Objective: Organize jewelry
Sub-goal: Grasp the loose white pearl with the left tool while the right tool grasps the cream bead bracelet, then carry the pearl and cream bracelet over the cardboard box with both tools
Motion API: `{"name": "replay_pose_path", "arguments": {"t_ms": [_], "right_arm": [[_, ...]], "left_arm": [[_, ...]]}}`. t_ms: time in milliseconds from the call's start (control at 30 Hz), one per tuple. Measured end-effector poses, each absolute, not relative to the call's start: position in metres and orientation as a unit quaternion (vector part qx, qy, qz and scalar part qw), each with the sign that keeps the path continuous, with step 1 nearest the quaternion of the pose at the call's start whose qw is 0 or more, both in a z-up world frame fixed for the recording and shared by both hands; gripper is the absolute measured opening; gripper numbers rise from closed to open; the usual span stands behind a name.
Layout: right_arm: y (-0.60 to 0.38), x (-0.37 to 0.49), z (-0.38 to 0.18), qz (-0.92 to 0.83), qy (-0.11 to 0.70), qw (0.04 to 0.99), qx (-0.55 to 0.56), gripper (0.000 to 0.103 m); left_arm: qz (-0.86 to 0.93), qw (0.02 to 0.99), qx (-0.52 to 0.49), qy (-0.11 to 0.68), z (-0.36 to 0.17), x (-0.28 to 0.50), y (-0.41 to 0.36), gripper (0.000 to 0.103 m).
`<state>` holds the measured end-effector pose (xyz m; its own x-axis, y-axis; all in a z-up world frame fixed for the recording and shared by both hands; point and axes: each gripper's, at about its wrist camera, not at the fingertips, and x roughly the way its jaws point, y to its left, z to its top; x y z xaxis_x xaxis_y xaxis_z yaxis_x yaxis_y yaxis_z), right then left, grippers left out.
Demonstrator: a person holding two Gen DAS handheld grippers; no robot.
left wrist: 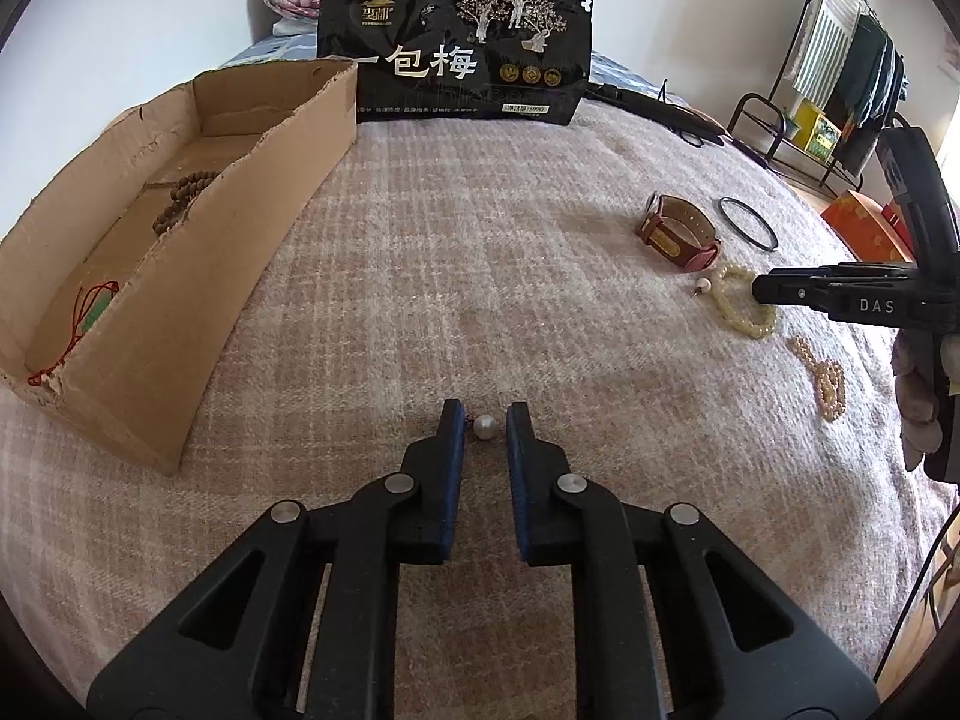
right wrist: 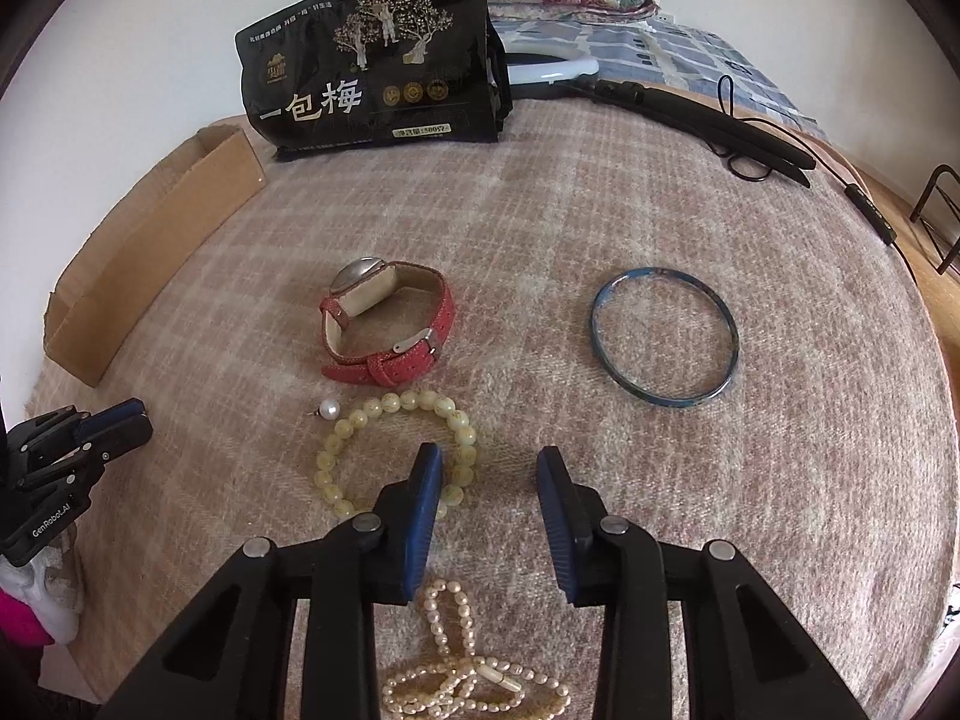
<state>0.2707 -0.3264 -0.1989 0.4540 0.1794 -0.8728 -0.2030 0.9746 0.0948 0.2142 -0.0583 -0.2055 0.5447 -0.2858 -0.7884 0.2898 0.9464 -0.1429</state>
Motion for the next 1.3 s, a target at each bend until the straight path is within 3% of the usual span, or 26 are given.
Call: {"name": "replay_pose_path", "arguments": {"t_ms": [433, 1300], "right_arm": [[-0.305, 0.272, -0.201, 0.113, 0.511, 0.850, -0.059, 0.006], [-0.302, 0.244, -0.143, 0.126, 0.461, 0.878, -0.033, 0.005]], "left_arm": [[-0.164, 0.879, -0.002, 0.447, -0.204, 0.214, -0.057, 0.009], [-0.166, 0.895, -0.012, 0.414, -0.168, 0.190, -0.048, 0.009]]}}
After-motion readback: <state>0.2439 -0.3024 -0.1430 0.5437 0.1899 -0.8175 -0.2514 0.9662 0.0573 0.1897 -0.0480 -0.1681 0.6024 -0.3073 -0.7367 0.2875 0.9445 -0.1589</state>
